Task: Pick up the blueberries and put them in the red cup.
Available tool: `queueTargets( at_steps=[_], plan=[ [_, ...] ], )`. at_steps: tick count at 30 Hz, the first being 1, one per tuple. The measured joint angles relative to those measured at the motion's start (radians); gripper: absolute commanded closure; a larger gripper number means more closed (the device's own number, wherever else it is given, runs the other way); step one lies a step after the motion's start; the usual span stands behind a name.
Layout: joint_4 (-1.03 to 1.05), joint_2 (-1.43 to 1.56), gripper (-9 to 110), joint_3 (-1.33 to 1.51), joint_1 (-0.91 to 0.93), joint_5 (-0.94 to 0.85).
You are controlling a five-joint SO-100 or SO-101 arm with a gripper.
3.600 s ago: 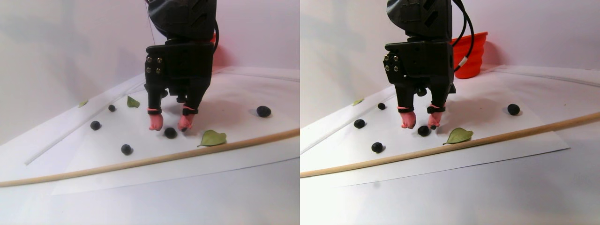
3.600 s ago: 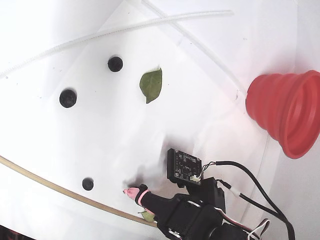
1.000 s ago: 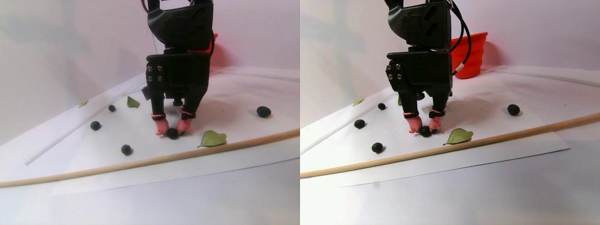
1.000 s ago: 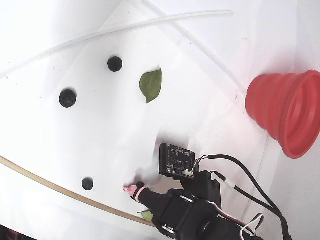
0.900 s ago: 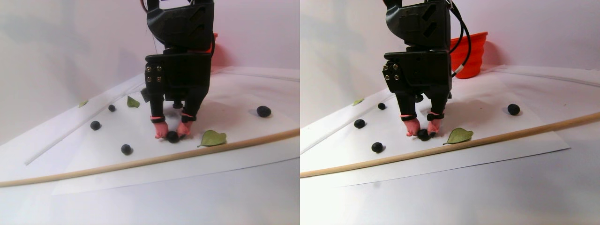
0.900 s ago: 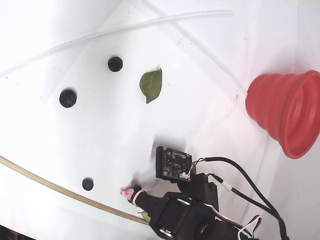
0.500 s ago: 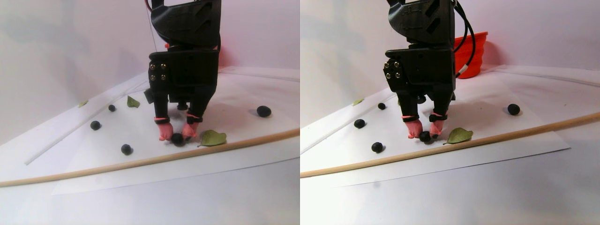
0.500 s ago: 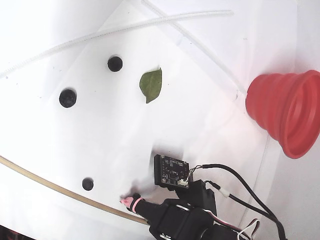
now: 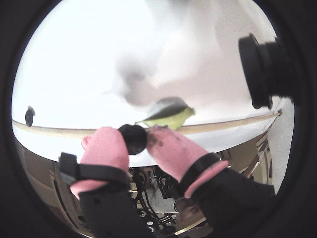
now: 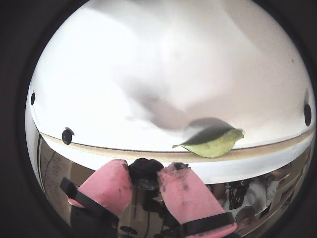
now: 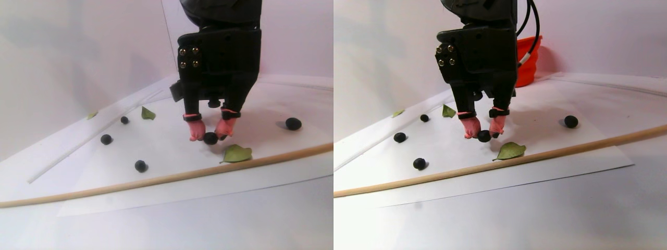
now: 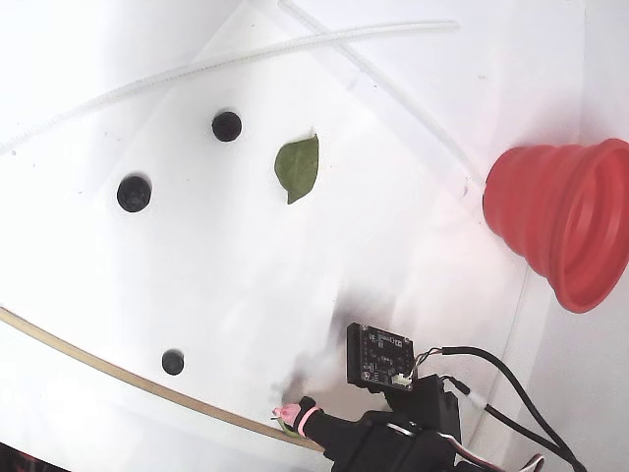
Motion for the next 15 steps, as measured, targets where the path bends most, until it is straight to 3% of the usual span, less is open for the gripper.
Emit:
queueTargets(
  at_steps=[15],
  plan=[
    [0.146, 0.287, 91, 0.009, 0.057, -0.055]
  ],
)
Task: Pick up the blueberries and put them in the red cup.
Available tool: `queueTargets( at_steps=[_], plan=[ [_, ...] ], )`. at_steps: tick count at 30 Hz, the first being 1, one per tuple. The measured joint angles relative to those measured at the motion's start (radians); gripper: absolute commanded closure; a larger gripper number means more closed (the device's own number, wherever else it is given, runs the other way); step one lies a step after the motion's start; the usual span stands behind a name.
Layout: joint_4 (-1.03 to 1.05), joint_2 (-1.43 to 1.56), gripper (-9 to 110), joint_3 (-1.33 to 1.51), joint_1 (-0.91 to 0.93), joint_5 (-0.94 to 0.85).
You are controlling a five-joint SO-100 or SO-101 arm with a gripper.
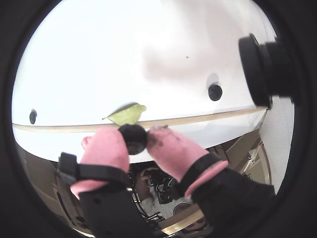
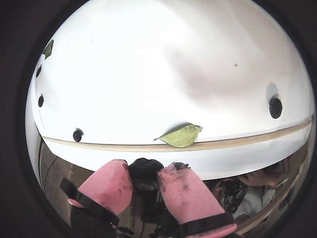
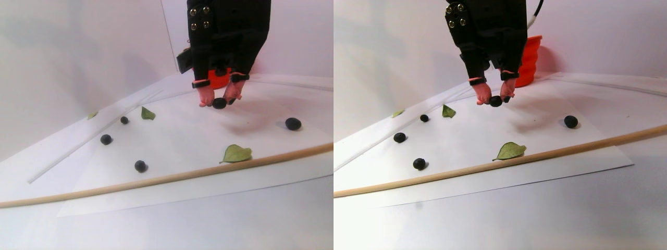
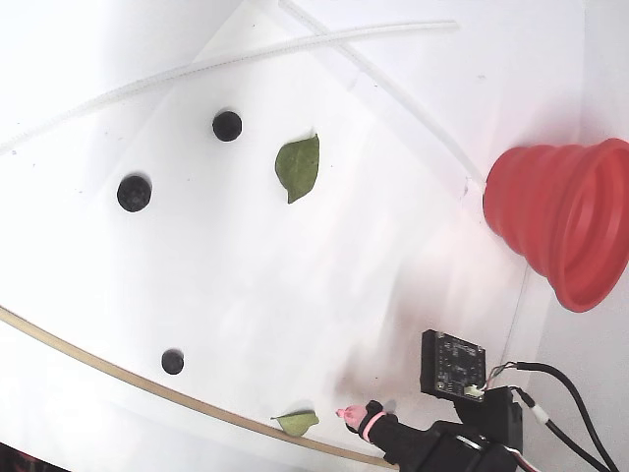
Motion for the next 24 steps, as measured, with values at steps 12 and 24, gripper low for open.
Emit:
queueTargets(
  at_steps=[12, 24],
  plan=[
    [0.092, 0.215, 91, 0.002, 0.052, -0.052],
    [0.123, 0.354, 91, 0.003, 0.087, -0.097]
  ],
)
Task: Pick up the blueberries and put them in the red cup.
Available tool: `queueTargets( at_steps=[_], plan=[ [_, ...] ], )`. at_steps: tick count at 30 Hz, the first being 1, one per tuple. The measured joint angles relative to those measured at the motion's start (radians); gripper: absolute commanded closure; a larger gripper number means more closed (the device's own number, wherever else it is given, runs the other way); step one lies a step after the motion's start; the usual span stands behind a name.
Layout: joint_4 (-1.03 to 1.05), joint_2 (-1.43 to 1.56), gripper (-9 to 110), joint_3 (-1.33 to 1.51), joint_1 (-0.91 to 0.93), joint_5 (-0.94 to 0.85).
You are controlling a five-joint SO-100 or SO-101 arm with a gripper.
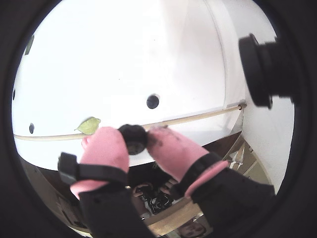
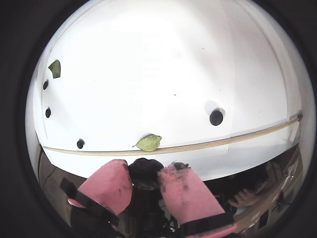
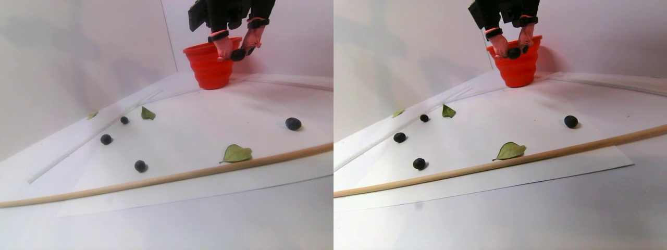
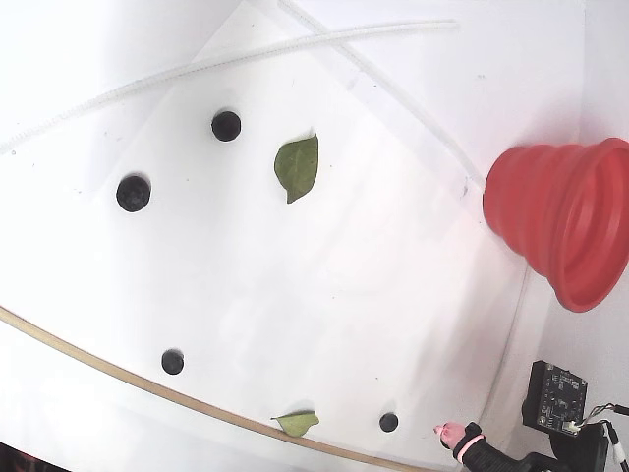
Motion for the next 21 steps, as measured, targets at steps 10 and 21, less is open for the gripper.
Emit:
queueTargets(
  at_steps=[10, 21],
  plan=[
    [-0.029, 0.002, 91, -0.002, 0.021, -0.034],
    [-0.121, 0.002, 90, -0.032, 0.023, -0.072]
  ],
)
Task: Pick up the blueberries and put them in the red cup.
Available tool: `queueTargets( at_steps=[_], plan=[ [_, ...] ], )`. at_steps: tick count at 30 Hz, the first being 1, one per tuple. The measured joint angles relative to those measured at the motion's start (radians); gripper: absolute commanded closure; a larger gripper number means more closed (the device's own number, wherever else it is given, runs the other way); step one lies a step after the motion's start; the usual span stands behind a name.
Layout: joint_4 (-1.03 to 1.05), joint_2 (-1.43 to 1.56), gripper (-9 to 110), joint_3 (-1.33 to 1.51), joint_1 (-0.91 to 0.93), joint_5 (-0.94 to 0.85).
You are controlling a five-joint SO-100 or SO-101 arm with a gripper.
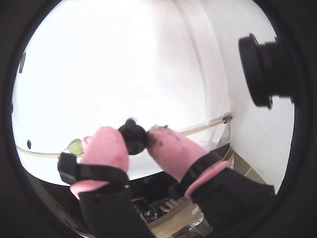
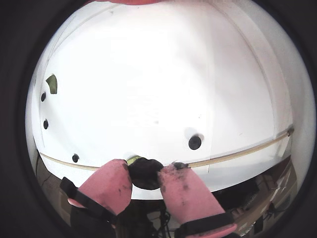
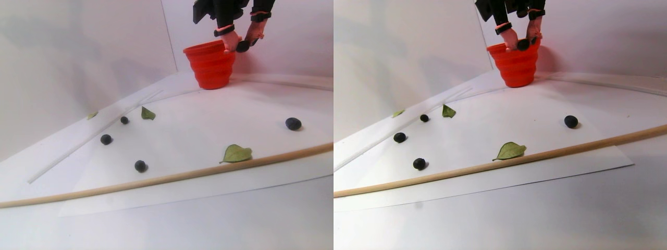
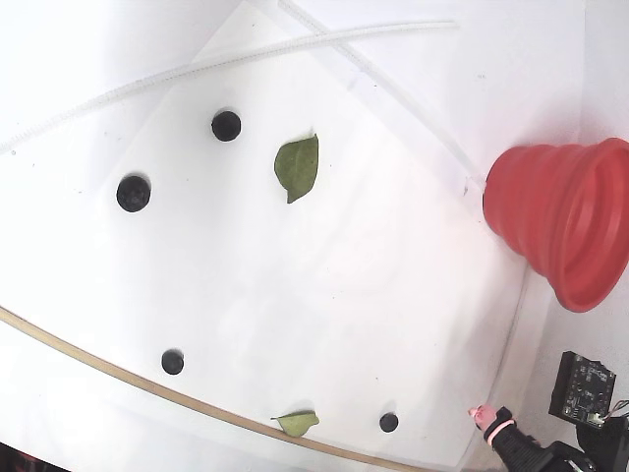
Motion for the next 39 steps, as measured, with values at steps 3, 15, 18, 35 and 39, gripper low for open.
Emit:
queueTargets(
  at_steps=[3, 15, 18, 35, 39],
  plan=[
    [-0.026, 0.0, 90, -0.02, 0.0, 0.0],
    [-0.11, 0.0, 90, -0.051, -0.009, -0.018],
    [-0.126, 0.0, 90, -0.072, -0.023, -0.018],
    [-0.308, -0.051, 90, -0.12, -0.089, 0.018],
    [-0.353, -0.077, 90, -0.12, -0.106, 0.026]
  ],
)
